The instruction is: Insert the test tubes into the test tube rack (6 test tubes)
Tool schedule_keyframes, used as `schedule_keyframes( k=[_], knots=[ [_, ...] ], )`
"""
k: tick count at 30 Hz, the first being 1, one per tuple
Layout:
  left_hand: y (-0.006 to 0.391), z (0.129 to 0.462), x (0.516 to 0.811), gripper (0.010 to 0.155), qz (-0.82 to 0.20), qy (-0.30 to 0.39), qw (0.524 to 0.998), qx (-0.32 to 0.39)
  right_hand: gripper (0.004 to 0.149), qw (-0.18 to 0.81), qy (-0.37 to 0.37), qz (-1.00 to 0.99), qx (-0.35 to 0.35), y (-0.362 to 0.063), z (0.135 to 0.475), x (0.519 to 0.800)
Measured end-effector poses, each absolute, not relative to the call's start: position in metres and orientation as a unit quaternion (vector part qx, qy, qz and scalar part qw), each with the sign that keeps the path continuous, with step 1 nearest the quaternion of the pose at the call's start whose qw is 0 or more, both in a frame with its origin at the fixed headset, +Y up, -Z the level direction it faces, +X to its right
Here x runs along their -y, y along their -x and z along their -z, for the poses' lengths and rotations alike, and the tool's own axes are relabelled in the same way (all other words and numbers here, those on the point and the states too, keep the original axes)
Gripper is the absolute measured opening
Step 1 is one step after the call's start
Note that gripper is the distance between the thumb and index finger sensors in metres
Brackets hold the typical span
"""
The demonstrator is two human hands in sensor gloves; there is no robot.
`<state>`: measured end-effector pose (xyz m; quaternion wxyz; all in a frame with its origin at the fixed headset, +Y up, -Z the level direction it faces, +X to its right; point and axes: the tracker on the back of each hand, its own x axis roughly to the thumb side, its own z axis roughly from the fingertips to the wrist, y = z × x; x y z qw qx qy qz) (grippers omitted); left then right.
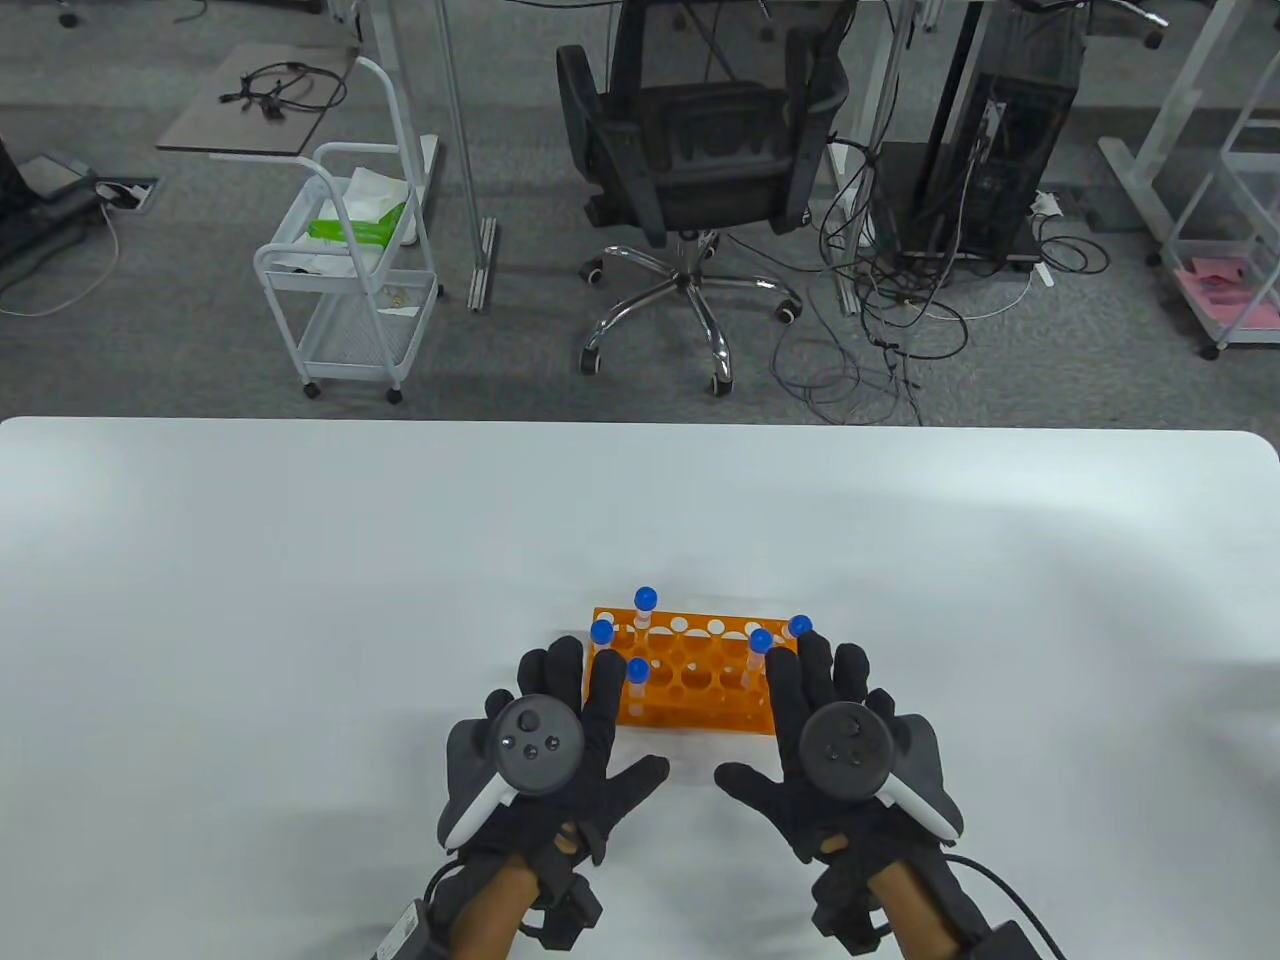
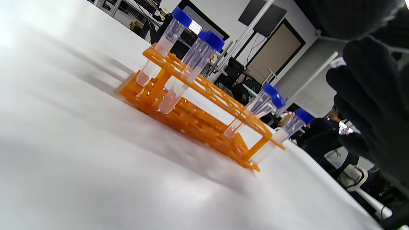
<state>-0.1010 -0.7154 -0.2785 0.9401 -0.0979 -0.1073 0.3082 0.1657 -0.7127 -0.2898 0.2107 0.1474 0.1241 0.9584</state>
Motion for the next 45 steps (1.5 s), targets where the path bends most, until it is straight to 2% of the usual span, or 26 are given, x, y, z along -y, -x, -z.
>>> schedule_keyframes(
  k=[15,45],
  knots=[
    [0.098,0.280,0.725,0.088,-0.311,0.127,0.937,0.099,0.097,0.215,-0.140,-0.958,-0.127,-0.166,0.290,0.716],
    [0.101,0.282,0.729,0.088,-0.310,0.135,0.937,0.091,0.097,0.210,-0.121,-0.961,-0.135,-0.171,0.292,0.717]
  ],
)
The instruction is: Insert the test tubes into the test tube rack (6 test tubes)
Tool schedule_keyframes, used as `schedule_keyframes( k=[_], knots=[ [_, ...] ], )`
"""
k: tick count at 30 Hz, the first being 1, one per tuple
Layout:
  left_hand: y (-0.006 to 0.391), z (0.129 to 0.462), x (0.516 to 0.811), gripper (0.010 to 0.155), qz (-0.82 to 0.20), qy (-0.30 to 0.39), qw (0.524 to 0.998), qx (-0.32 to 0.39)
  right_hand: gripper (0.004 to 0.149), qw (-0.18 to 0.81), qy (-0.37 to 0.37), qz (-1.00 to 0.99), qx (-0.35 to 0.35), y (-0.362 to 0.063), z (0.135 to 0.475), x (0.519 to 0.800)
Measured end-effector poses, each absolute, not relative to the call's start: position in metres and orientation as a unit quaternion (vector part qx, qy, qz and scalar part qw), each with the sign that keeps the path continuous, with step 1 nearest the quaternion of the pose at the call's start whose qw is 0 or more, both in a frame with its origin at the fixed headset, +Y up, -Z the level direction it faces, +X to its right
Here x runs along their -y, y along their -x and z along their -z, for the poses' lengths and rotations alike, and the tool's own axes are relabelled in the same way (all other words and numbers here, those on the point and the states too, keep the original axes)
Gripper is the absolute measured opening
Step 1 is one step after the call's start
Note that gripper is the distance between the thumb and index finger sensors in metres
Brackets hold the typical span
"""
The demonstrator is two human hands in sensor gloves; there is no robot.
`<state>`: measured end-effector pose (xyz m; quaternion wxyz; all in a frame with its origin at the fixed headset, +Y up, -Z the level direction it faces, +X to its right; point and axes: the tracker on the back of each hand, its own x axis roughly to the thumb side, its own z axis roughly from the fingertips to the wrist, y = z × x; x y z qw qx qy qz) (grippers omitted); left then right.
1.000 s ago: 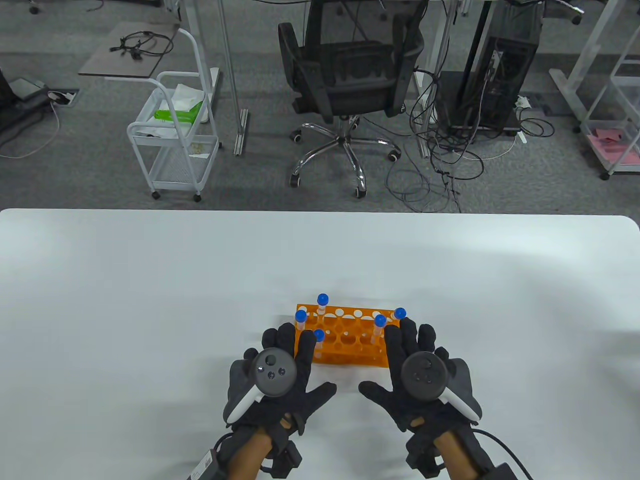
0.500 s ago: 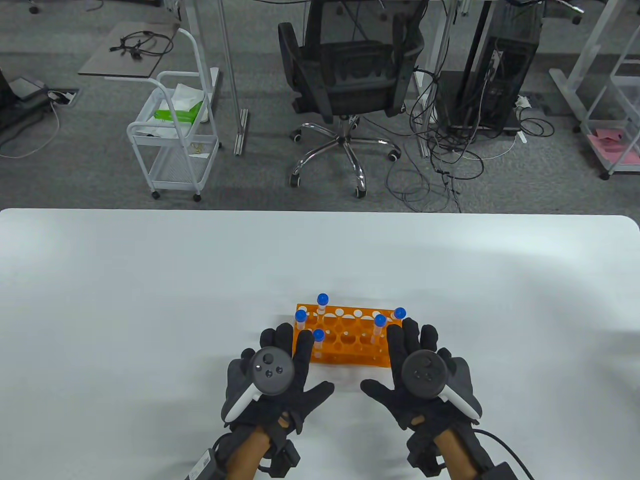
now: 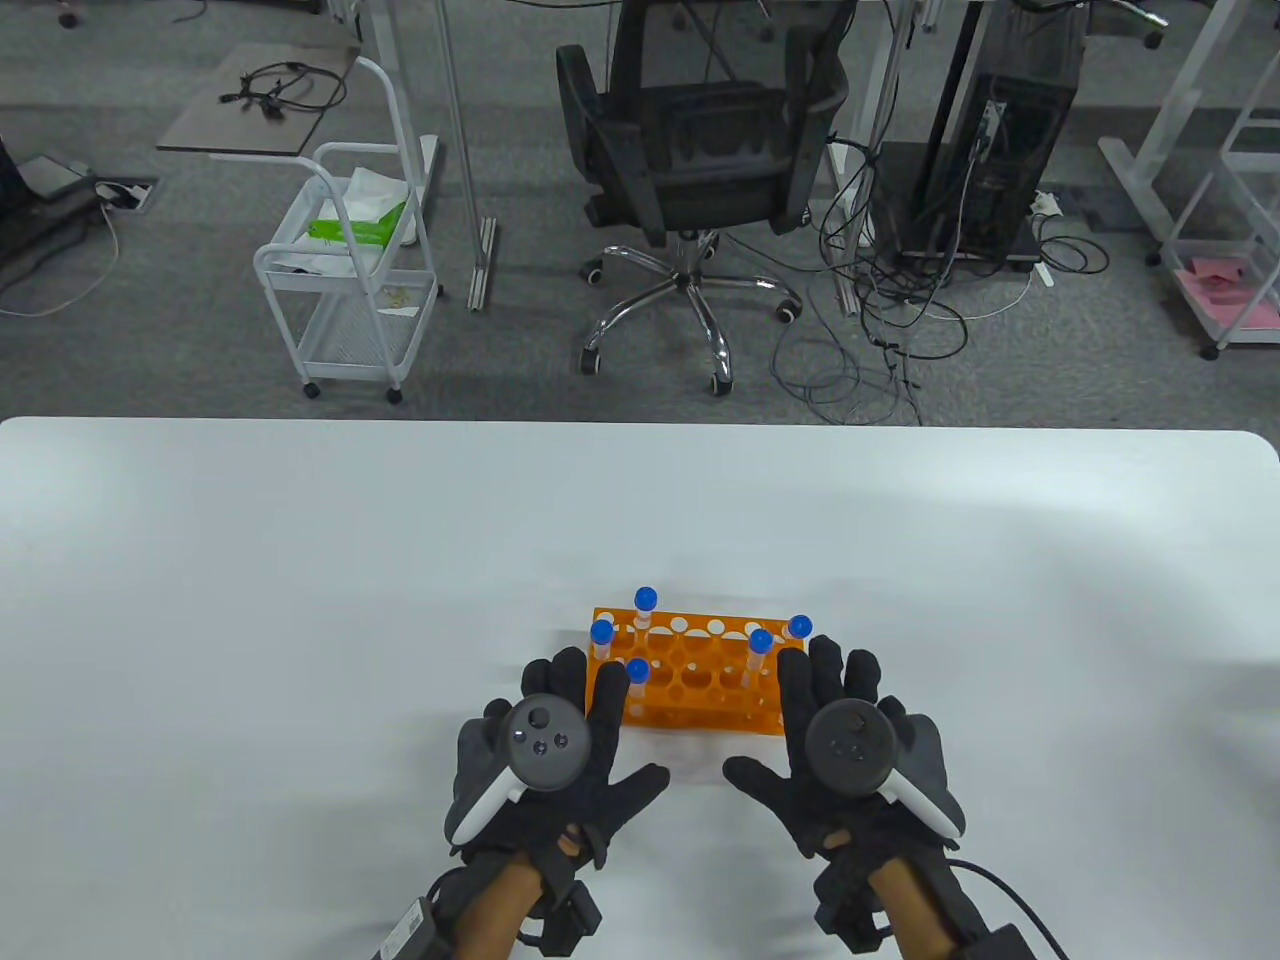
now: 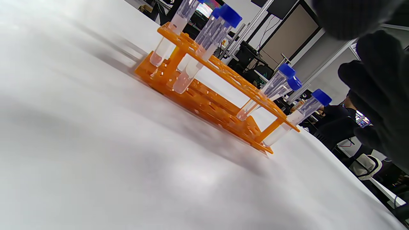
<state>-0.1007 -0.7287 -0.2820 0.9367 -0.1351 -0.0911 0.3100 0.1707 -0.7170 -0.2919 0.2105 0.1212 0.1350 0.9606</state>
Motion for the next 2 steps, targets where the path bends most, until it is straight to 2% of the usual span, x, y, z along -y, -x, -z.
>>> schedule_keyframes(
  k=[2],
  knots=[
    [0.1008,0.2818,0.7288,0.088,-0.311,0.136,0.936,0.091,0.097,0.206,-0.120,-0.961,-0.137,-0.1709,0.2919,0.7171]
  ],
)
